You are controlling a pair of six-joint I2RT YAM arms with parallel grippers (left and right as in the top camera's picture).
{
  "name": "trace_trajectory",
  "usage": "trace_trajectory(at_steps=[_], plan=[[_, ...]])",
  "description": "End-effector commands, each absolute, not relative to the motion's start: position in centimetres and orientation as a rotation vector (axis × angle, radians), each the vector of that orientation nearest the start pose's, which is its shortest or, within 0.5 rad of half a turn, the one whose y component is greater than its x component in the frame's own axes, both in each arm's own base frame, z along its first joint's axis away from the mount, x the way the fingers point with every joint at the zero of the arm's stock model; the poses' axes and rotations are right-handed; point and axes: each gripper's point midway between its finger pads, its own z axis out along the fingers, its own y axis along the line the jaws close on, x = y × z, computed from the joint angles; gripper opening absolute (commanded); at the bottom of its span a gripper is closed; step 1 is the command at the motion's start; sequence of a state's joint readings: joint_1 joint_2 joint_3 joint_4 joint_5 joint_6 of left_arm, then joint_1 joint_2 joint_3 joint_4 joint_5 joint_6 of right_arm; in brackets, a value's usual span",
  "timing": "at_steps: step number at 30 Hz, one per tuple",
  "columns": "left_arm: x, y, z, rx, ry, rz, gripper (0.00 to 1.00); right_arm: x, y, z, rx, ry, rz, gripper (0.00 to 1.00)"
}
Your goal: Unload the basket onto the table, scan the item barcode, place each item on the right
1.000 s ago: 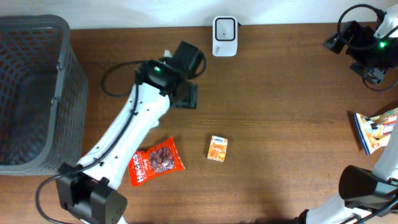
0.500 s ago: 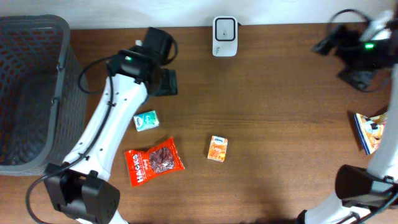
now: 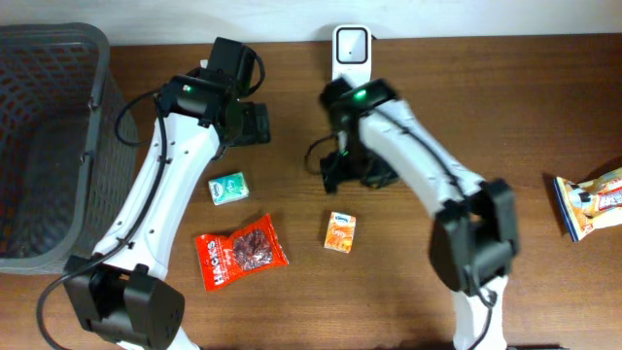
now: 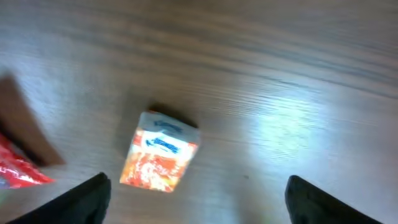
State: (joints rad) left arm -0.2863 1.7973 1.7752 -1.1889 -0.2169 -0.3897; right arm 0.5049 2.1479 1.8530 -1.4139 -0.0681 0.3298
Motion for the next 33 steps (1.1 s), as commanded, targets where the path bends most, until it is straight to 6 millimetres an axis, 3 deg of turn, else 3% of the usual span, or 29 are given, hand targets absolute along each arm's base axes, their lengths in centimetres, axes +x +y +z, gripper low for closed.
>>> trace_trajectory(at_steps=[1, 4, 6, 8, 11, 16, 20, 27, 33], plan=[[41.1, -5.6, 20.0, -0.281, 2.708, 0.152, 0.99, 32.2, 20.9, 7.3, -0.288, 3.302, 0.046, 0.52], [41.3, -3.9, 20.0, -0.346, 2.708, 0.144, 0.99, 31.5, 21.2, 7.3, -0.313, 3.315, 0.032, 0.51], [41.3, -3.4, 19.9, -0.373, 2.717, 0.107, 0.99, 30.9, 21.4, 7.4, -0.332, 3.326, 0.015, 0.49], [41.4, -3.1, 19.8, -0.388, 2.719, 0.093, 0.99, 30.4, 21.9, 7.4, -0.349, 3.33, 0.005, 0.4], [41.4, -2.9, 19.8, -0.393, 2.719, 0.096, 0.99, 29.3, 23.3, 7.4, -0.318, 3.329, -0.031, 0.41], [41.4, -2.3, 19.9, -0.4, 2.707, 0.146, 0.99, 28.1, 23.7, 6.9, -0.139, 3.228, -0.321, 0.42], [41.4, -1.9, 19.9, -0.411, 2.706, 0.147, 0.99, 27.4, 23.9, 6.5, -0.104, 3.203, -0.385, 0.42], [41.1, 0.4, 19.7, -0.489, 2.713, 0.165, 0.99, 26.9, 23.1, 4.0, -0.069, 3.199, -0.425, 0.42], [41.1, 0.4, 19.7, -0.489, 2.714, 0.164, 0.99, 26.7, 22.8, 1.6, -0.067, 3.192, -0.411, 0.41]])
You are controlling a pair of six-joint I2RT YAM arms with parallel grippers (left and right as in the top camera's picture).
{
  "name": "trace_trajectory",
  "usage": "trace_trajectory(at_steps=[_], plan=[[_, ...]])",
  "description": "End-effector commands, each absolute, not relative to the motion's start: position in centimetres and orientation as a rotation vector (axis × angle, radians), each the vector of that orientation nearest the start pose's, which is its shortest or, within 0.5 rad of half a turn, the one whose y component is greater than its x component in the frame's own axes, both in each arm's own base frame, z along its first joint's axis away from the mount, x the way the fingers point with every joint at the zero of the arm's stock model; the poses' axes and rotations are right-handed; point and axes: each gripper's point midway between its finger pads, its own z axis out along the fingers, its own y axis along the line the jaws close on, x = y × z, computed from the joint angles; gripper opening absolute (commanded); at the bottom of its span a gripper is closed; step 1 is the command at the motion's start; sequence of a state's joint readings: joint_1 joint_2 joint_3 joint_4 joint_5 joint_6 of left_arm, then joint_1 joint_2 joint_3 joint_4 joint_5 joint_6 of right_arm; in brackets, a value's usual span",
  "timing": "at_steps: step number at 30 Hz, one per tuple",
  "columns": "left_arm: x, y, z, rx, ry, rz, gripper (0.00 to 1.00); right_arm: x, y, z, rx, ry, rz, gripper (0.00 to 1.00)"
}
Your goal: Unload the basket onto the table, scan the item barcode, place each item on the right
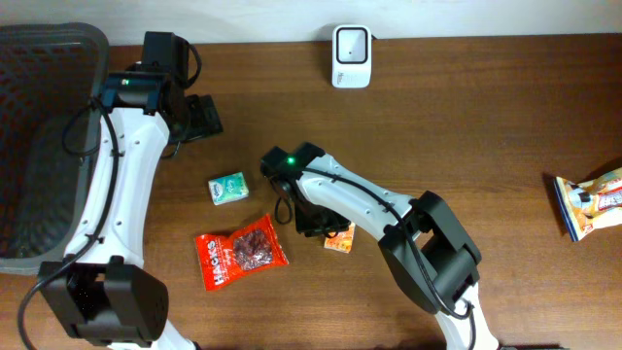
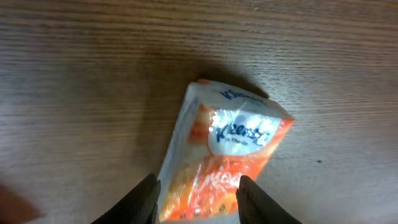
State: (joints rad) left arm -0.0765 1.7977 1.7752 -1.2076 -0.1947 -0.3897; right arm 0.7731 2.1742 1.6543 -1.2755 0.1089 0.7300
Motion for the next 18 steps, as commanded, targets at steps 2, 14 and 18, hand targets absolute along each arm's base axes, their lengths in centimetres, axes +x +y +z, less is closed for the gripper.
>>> trace_trajectory(at_steps=[2, 14, 18], plan=[[41.1, 0.4, 19.7, -0.489, 2.714, 0.164, 0.99, 26.4, 22.5, 1.0, -0.068, 3.194, -0.423, 0.37], [41.2, -1.0, 18.7, -0.474, 2.756, 0.061, 0.99, 28.1, 23.0, 3.3, -0.061, 3.171, -0.384, 0.04], [41.2, -1.6, 17.7, -0.47, 2.792, 0.021, 0.99, 30.0, 23.9, 5.4, -0.135, 3.184, -0.239, 0.04]])
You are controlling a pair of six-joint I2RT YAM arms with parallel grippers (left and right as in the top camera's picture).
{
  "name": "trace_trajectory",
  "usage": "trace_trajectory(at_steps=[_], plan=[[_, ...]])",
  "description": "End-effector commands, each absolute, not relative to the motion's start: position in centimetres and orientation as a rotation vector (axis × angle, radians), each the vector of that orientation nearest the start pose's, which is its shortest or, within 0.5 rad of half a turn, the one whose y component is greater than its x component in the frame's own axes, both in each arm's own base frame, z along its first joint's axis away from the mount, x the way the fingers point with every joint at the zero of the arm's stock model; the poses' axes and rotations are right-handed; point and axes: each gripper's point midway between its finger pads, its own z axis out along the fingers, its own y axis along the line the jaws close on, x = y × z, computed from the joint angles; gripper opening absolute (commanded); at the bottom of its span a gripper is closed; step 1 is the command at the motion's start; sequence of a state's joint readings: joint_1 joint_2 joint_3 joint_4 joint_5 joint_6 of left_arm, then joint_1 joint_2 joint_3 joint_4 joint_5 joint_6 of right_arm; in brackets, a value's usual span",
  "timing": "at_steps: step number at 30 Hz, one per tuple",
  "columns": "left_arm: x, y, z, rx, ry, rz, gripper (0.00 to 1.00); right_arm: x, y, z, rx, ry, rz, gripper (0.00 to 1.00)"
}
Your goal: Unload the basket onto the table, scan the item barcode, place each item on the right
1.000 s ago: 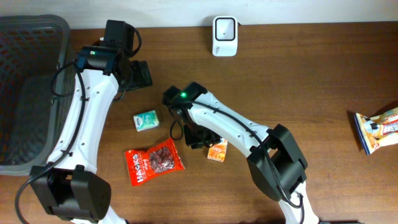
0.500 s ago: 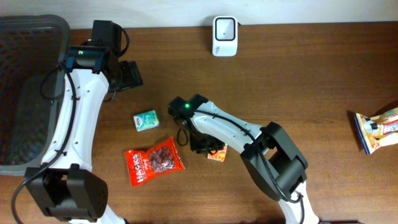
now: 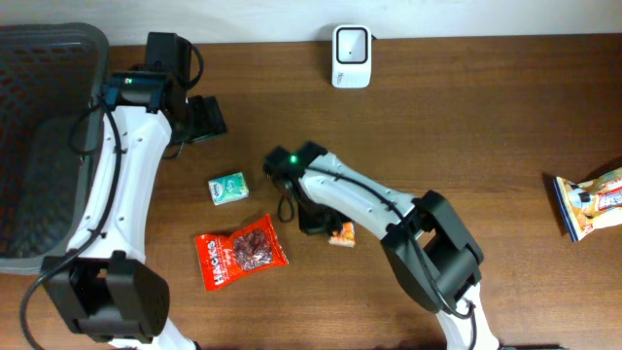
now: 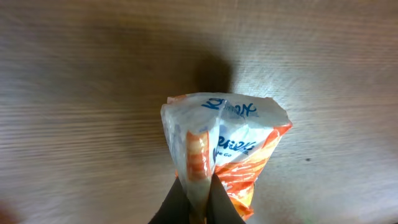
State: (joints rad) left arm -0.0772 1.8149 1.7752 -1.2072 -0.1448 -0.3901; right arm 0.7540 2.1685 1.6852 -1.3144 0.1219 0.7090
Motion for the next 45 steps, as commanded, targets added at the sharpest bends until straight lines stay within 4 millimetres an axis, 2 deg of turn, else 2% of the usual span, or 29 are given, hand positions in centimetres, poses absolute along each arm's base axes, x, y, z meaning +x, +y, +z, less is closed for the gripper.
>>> trace_trajectory(at_steps=[1, 2, 8, 10, 15, 18, 19, 23, 27, 30, 31, 33, 34, 35, 37, 39, 41, 45], plan=[[41.2, -1.7, 17.4, -0.469, 2.8, 0.015, 0.99, 30.6, 24.5, 6.0, -0.168, 3.199, -0.145, 0.04], [41.1, -2.0, 16.9, -0.467, 2.817, 0.001, 0.99, 31.3, 25.3, 6.9, -0.213, 3.223, 0.024, 0.04], [41.0, -3.3, 15.9, -0.426, 2.858, -0.031, 0.99, 33.2, 27.3, 8.6, -0.371, 3.203, 0.68, 0.04], [41.0, -3.9, 15.8, -0.407, 2.864, -0.032, 0.99, 34.3, 27.2, 8.8, -0.332, 3.173, 0.788, 0.05], [40.7, -5.8, 15.8, -0.339, 2.874, -0.041, 0.99, 36.6, 26.2, 8.5, -0.265, 3.121, 0.83, 0.11], [40.4, -7.6, 15.7, -0.273, 2.883, -0.047, 0.99, 37.5, 25.0, 7.9, -0.21, 3.127, 0.813, 0.33], [40.3, -8.3, 15.7, -0.252, 2.886, -0.05, 0.99, 37.7, 24.2, 7.7, -0.189, 3.136, 0.774, 0.36], [39.9, -10.4, 14.9, -0.176, 2.911, -0.05, 0.99, 37.3, 21.9, 7.2, -0.158, 3.19, 0.585, 0.36], [39.6, -11.9, 13.8, -0.124, 2.942, -0.043, 0.99, 37.3, 19.0, 8.3, -0.134, 3.206, 0.362, 0.36], [39.1, -13.3, 12.1, -0.068, 2.985, -0.027, 0.99, 38.5, 16.2, 11.0, -0.03, 3.196, 0.338, 0.36], [38.8, -13.9, 11.7, -0.03, 3.003, -0.023, 0.95, 39.1, 15.1, 11.6, 0.017, 3.187, 0.342, 0.36], [38.0, -15.8, 11.0, 0.158, 3.032, -0.084, 0.92, 40.2, 12.4, 12.6, 0.125, 3.163, 0.349, 0.37], [37.6, -16.7, 10.7, 0.247, 3.038, -0.112, 0.92, 40.8, 10.7, 12.9, 0.188, 3.15, 0.352, 0.54], [37.2, -17.4, 10.5, 0.3, 3.043, -0.115, 0.92, 41.3, 8.9, 12.9, 0.257, 3.138, 0.352, 0.78], [36.6, -18.6, 10.2, 0.402, 3.039, -0.112, 0.91, 41.9, 4.8, 12.8, 0.411, 3.113, 0.352, 0.81], [36.0, -19.7, 9.8, 0.51, 3.033, -0.106, 0.89, 42.2, 1.9, 12.8, 0.517, 3.089, 0.352, 0.86], [35.3, -20.8, 9.2, 0.632, 3.025, -0.098, 0.89, 42.2, -0.6, 12.8, 0.607, 3.068, 0.354, 0.97], [34.2, -22.1, 7.2, 0.752, 3.01, 0.0, 0.91, 42.0, -4.2, 12.8, 0.735, 3.03, 0.351, 0.99]])
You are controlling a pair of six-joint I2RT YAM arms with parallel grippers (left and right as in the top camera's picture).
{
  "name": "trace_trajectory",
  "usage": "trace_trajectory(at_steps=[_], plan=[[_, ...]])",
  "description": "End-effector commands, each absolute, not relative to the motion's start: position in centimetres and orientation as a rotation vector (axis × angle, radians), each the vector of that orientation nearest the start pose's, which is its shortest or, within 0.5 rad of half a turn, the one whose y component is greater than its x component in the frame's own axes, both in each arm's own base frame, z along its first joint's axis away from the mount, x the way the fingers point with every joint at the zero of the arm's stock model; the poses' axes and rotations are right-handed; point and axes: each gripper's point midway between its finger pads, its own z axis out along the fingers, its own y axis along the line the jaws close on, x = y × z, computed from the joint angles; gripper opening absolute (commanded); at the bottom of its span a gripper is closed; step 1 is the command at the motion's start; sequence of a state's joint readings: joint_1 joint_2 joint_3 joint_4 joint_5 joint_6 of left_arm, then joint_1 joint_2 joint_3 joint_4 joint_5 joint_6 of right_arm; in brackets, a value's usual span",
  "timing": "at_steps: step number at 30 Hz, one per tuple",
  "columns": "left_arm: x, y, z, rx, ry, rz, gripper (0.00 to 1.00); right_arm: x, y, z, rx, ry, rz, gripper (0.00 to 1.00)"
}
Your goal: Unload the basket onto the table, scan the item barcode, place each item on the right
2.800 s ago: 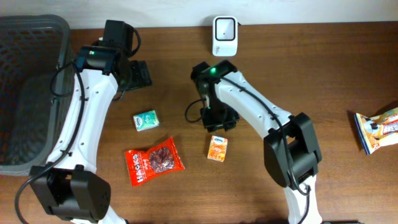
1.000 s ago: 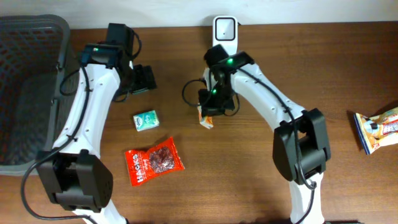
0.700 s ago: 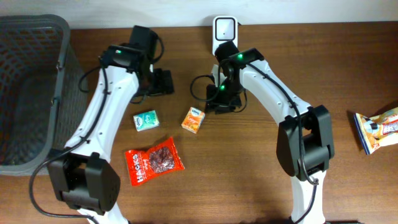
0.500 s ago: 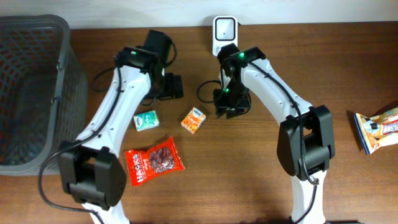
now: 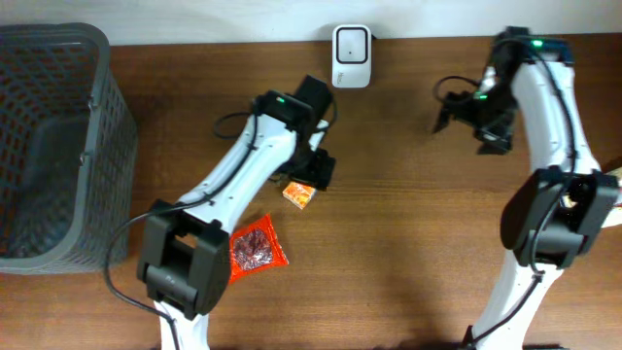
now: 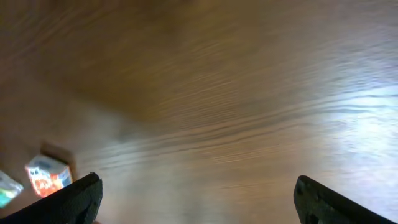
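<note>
The orange tissue pack [image 5: 298,194] is mid-table; it also shows small at the left edge of the right wrist view [image 6: 46,176]. The white scanner [image 5: 351,44] stands at the table's back edge. My left gripper [image 5: 313,175] sits right against the pack's back right side. The overhead view does not show whether its jaws hold the pack. My right gripper [image 5: 465,131] hovers at the back right, to the right of the scanner. In its own view it [image 6: 196,199] is wide open over bare wood, with nothing between the fingers.
A dark mesh basket [image 5: 92,146] fills the left side of the table. A red snack bag [image 5: 255,243] lies in front of the pack, beside the left arm. The small green box is hidden in the overhead view.
My right gripper was shut on the tissue pack mid-table; it is now open, far off at the back right. The pack sits further left and back. My left gripper came from beside the basket to it.
My right gripper hung open above the tissue pack, then stood around it, then pinched it shut. The left arm stayed near the basket meanwhile. Now the right gripper has let go and the left gripper is at the pack.
</note>
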State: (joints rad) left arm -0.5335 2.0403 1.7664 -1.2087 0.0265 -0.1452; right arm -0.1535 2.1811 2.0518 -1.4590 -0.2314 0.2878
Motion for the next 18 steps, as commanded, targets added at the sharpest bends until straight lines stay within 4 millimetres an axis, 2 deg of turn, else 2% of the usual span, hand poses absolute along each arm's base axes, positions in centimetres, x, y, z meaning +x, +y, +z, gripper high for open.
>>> trace_trajectory(at_steps=[1, 5, 9, 13, 15, 16, 18], plan=[[34.1, -22.2, 6.6, 0.772, 3.002, 0.038, 0.91, 41.9, -4.7, 12.8, 0.753, 3.025, 0.351, 0.99], [33.5, -22.2, 3.8, 0.831, 2.989, 0.198, 0.91, 41.8, -6.2, 12.8, 0.805, 3.004, 0.35, 0.99], [33.0, -22.0, 1.7, 0.874, 2.969, 0.291, 0.91, 41.8, -6.4, 12.8, 0.812, 3.0, 0.349, 0.99], [33.0, -22.3, 1.5, 0.887, 2.949, 0.304, 0.84, 41.8, -6.4, 12.8, 0.813, 3.001, 0.349, 0.99], [33.1, -22.3, 1.5, 0.886, 2.942, 0.313, 0.77, 41.8, -6.4, 12.8, 0.812, 3.0, 0.35, 0.99], [33.2, -22.3, 1.5, 0.884, 2.94, 0.311, 0.68, 41.8, -6.4, 12.8, 0.813, 3.001, 0.35, 0.98], [33.2, -22.4, 1.5, 0.883, 2.936, 0.307, 0.67, 41.8, -6.4, 12.8, 0.812, 3.001, 0.35, 0.99]])
